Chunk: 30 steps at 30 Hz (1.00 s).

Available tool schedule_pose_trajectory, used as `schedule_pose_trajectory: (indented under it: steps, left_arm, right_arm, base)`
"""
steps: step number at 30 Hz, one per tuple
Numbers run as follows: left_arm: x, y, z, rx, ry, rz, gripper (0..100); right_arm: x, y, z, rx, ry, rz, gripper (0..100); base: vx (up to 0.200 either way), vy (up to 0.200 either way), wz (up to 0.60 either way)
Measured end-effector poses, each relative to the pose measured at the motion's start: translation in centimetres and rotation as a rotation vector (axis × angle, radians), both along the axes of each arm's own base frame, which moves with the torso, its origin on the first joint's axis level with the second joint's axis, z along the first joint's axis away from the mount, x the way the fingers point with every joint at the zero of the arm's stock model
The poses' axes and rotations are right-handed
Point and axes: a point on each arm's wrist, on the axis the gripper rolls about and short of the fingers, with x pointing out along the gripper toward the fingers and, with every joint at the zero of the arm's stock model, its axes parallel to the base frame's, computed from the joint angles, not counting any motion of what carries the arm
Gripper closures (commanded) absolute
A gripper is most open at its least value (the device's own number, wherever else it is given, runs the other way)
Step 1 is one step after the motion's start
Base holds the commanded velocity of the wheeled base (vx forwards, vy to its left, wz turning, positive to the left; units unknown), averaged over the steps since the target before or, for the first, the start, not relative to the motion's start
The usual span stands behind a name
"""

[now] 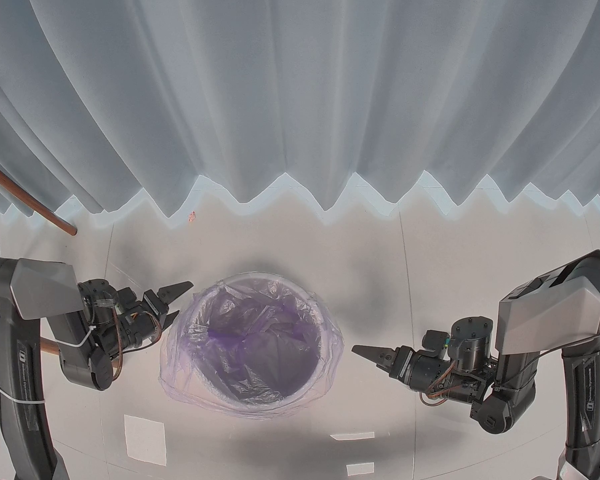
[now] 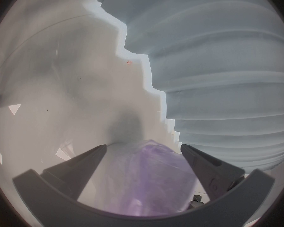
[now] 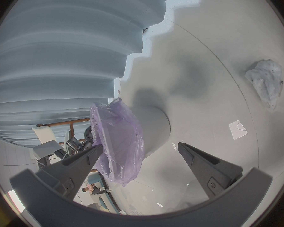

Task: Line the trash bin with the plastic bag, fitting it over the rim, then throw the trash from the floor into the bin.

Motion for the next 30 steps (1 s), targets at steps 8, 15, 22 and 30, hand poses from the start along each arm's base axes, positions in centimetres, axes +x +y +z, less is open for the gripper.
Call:
schedule_pose_trajectory:
  steps: [8, 15, 22, 30]
  left_arm:
    - [-5.4, 2.6, 4.8, -0.010, -0.015, -0.026, 0]
    - [-10.6, 4.0, 6.7, -0.029, 0.018, -0.030, 0]
    - [-11.6, 3.4, 6.9, -0.022, 0.027, -0.053, 0]
    - [-12.2, 1.2, 5.6, 0.062, 0.028, -0.169, 0]
  right_arm:
    - [0.0, 0.0, -0.1, -0.001, 0.001, 0.000, 0]
    - [0.0, 0.0, -0.2, -0.002, 0.003, 0.000, 0]
    - [0.0, 0.0, -0.3, -0.004, 0.006, 0.000, 0]
    - [0.1, 0.1, -0.5, -0.009, 0.006, 0.003, 0]
  base:
    - [-0.050, 0.000, 0.00]
    - [-0.200, 0.000, 0.00]
    - [-0.171, 0.000, 0.00]
    - [0.000, 0.000, 0.00]
